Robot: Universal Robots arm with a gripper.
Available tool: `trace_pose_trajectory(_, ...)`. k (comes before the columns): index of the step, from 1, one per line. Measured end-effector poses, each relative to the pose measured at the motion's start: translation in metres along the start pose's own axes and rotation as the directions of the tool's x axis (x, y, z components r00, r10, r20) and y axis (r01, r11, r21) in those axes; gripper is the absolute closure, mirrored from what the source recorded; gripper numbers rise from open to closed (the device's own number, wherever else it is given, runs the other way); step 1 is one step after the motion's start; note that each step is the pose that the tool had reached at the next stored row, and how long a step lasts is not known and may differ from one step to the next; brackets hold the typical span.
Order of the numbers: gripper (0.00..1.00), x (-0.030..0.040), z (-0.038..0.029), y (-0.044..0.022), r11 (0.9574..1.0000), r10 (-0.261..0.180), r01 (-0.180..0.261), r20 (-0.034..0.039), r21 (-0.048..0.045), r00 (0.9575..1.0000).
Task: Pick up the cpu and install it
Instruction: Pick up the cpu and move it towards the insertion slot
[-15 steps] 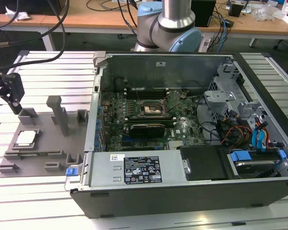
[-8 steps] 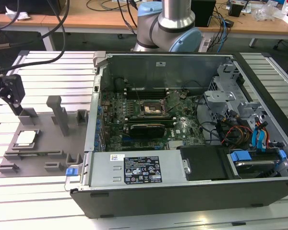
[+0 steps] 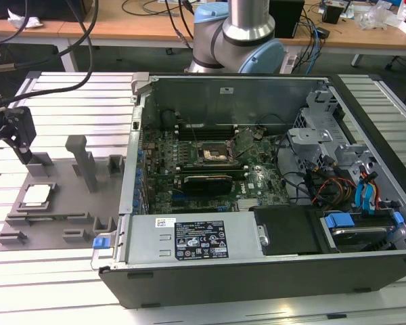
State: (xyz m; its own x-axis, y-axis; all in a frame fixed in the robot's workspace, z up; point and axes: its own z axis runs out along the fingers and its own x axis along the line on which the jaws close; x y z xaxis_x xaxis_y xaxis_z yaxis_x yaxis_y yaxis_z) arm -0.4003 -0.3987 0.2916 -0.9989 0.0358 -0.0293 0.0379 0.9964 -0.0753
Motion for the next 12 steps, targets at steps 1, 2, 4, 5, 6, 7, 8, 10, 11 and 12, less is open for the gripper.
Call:
trace_pose_trajectory(1, 0.34, 0.0000, 0.0004, 0.0000, 1.0000, 0.000, 0.000, 0.0000, 0.0001, 1.0000)
trace_pose_trajectory(2, 0.34, 0.0000, 0.0011, 0.0001, 1.0000, 0.000, 0.000, 0.0001, 0.0002, 1.0000)
trace_pose_trajectory(4, 0.34, 0.0001, 0.0025, 0.0002, 1.0000, 0.000, 0.000, 0.0000, 0.0005, 1.0000)
trace_pose_trajectory(5, 0.34, 0.0001, 0.0031, 0.0002, 1.0000, 0.000, 0.000, 0.0000, 0.0009, 1.0000)
trace_pose_trajectory(6, 0.34, 0.0001, 0.0034, 0.0003, 1.0000, 0.000, 0.000, 0.0001, 0.0011, 1.0000)
trace_pose_trajectory(7, 0.34, 0.0001, 0.0038, 0.0003, 1.0000, 0.000, 0.000, 0.0001, 0.0013, 1.0000)
trace_pose_trajectory(8, 0.34, 0.0001, 0.0044, 0.0003, 1.0000, 0.000, 0.000, 0.0001, 0.0017, 1.0000)
trace_pose_trajectory(10, 0.34, 0.0001, 0.0053, 0.0004, 1.0000, 0.000, 0.000, 0.0001, 0.0023, 1.0000)
trace_pose_trajectory(11, 0.34, 0.0002, 0.0062, 0.0005, 1.0000, 0.000, 0.000, 0.0002, 0.0026, 1.0000)
trace_pose_trajectory(12, 0.34, 0.0002, 0.0068, 0.0005, 1.0000, 0.000, 0.000, 0.0001, 0.0027, 1.0000)
